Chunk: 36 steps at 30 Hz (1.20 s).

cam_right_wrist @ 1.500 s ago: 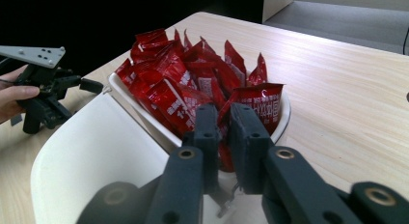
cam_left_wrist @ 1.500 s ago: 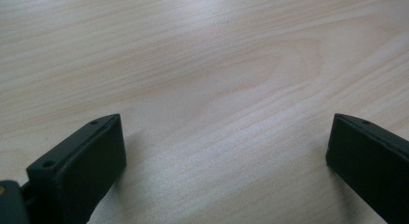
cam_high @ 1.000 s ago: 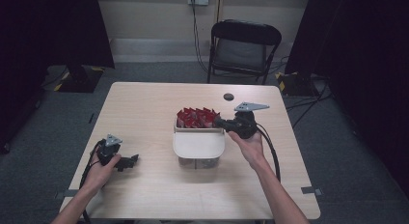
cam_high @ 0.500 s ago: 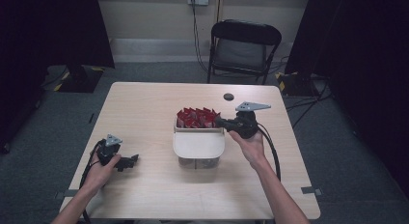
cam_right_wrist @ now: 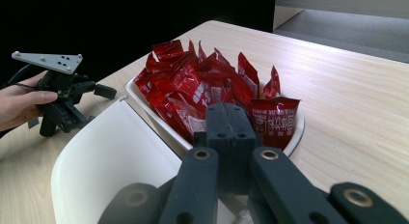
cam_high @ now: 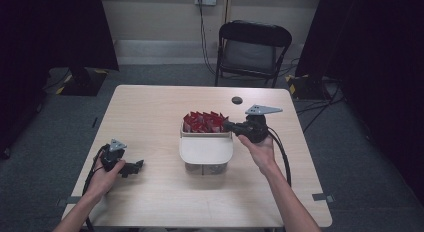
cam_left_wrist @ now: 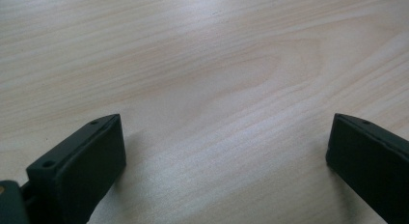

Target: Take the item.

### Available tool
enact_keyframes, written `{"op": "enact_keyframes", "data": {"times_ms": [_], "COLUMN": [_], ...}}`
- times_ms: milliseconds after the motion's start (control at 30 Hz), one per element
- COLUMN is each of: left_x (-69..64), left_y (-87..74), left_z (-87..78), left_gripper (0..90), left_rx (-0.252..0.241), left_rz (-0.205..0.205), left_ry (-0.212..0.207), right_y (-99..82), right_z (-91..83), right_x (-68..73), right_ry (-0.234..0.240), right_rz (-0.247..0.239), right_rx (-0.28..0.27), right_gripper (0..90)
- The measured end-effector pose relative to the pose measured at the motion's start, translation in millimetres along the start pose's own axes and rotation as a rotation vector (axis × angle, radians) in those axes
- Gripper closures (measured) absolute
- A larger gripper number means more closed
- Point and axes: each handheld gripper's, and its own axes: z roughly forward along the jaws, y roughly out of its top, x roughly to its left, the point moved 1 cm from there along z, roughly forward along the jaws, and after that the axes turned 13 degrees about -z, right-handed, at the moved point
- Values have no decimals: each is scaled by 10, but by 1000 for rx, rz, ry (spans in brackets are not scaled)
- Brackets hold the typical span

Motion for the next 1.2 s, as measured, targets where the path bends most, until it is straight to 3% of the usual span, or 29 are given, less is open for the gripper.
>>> {"op": "enact_keyframes", "data": {"times_ms": [1200], "left_x": [-1], "left_y": [0], "left_z": [-1], "left_gripper": [0], "left_rx": [1], "left_rz": [-2], "left_ry": [0], "right_y": [82], "right_z": [-61], "right_x": [25], "right_ry": [7], "right_rz": [-6], "right_rx": [-36], "right_gripper": [900]}}
